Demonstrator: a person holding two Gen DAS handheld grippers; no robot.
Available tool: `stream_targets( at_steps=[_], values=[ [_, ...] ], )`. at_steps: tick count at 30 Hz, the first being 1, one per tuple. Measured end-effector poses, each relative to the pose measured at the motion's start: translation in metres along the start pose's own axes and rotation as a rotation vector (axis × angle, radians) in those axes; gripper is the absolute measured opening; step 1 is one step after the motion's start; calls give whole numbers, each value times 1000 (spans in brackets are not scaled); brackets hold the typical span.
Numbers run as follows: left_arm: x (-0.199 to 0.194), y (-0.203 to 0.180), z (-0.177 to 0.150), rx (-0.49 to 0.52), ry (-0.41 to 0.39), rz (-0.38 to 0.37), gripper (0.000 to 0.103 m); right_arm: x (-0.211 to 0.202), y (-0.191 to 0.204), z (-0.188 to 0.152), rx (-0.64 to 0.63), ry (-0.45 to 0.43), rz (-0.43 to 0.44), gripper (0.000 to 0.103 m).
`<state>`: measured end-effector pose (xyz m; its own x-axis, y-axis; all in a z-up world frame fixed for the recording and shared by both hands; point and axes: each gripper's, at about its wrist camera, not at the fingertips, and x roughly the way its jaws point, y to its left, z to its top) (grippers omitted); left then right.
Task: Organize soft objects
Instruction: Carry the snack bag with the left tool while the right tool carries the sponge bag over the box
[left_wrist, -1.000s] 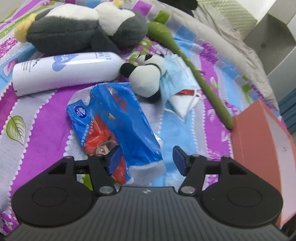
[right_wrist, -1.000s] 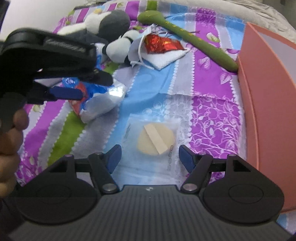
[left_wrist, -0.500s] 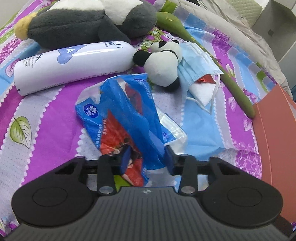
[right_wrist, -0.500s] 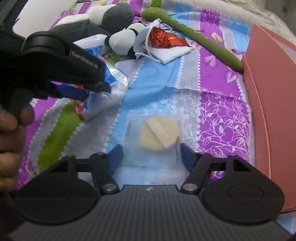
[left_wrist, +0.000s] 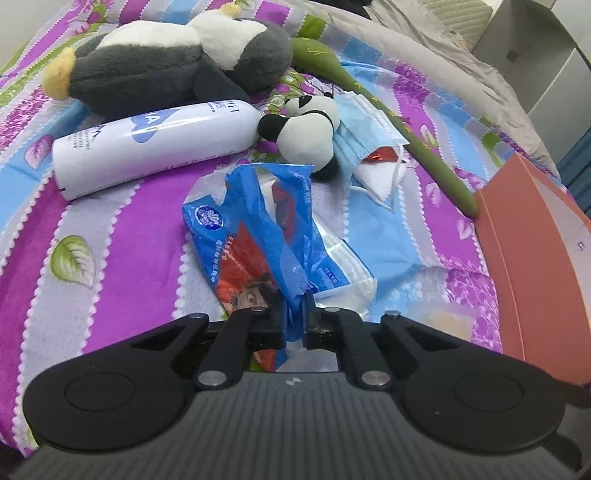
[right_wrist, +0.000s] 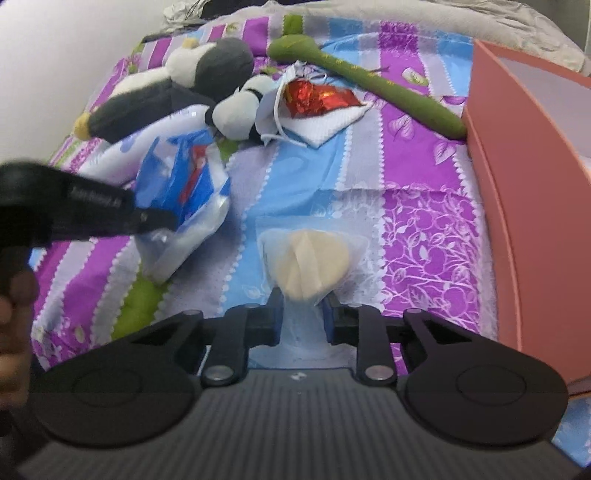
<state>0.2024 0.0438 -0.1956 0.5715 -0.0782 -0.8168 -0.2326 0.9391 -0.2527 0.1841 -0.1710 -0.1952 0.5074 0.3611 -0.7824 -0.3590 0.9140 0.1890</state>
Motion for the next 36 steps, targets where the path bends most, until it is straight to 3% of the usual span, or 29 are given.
stream_targets(
  at_steps=[13,22,36],
  values=[
    [-67,-9,-18,66,-63,-78,8,-57,6,6,-16,-110,-23,23],
    [-104,-17,-31,135,-103,-90,8,-99,7,5,-10,-188,-41,23],
    [-149,-40,-45,165,-156,-130,8,-145,16,1,-38,-264,-40,23]
  ],
)
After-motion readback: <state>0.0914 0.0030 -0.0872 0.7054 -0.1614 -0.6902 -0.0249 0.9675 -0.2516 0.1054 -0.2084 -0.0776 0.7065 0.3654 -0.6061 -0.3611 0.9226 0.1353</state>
